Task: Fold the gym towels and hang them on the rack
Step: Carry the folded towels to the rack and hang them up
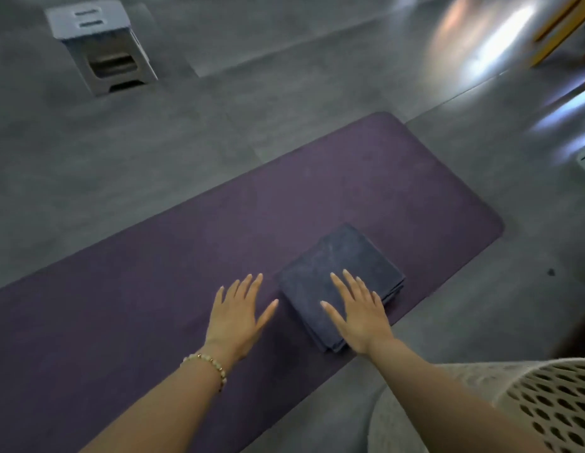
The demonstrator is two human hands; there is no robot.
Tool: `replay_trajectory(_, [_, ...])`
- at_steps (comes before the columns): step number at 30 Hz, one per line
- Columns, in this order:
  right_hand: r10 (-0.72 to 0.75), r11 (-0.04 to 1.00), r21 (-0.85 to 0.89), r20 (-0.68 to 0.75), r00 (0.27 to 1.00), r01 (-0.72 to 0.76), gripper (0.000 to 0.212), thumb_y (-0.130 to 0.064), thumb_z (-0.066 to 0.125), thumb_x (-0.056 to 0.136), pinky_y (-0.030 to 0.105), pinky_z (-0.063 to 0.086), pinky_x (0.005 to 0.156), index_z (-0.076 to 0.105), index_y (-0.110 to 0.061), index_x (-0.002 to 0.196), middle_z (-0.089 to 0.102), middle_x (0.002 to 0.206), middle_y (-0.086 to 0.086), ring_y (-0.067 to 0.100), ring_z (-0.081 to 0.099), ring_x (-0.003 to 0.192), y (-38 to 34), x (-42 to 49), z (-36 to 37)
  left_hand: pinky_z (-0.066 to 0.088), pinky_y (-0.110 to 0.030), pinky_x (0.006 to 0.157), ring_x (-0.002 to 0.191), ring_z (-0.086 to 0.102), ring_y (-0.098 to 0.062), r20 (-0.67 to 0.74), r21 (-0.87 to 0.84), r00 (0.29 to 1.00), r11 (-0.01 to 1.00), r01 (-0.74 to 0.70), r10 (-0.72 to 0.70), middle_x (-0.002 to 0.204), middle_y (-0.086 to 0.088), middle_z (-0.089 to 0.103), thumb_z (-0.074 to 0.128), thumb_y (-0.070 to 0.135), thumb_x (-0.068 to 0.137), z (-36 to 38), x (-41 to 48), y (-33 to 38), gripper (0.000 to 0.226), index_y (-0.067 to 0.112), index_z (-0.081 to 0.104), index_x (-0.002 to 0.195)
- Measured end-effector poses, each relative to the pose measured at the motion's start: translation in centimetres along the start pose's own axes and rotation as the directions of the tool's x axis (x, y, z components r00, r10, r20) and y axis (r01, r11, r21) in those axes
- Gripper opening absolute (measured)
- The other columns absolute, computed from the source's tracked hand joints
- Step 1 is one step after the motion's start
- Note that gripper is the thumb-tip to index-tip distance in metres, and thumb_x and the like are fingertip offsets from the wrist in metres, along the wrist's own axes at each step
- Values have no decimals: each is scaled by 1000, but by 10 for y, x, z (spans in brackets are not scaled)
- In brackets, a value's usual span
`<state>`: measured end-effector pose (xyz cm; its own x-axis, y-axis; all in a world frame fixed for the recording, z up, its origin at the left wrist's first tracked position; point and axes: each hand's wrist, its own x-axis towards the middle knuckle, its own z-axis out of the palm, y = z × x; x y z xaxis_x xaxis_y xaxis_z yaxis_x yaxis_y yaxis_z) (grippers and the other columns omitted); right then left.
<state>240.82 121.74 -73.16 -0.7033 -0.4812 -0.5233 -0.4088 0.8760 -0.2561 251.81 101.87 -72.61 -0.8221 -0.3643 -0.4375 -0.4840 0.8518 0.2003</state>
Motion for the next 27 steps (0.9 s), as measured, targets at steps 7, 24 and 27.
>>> replay_trajectory(7, [68,998,4,28,997,-68,72,-69,3,87,40,-8,120,-7,-37,151,-16,159,-11,13,-17,146,31,63,73,18,-31,116,144,23,-15,50,-401,999,916,11,10,157,4,23,34,60,94,86,71,-1,74,17,18,152])
replay_trajectory(24, [82,938,345,-117,990,-37,53,-51,22,99,36,19,118,35,-28,146,22,157,-9,10,20,144,36,40,36,50,-11,58,70,68,1,146,-989,963,-70,133,-227,80,7,72,73,18,82,44,73,65,10,13,69,89])
replay_trajectory(27, [49,925,380,-156,987,14,55,-52,26,97,38,23,116,33,-28,146,22,156,-11,10,23,143,19,7,-12,52,-14,60,71,68,-1,101,-995,975,-12,101,-196,79,7,73,75,17,80,-9,42,60,11,13,69,88])
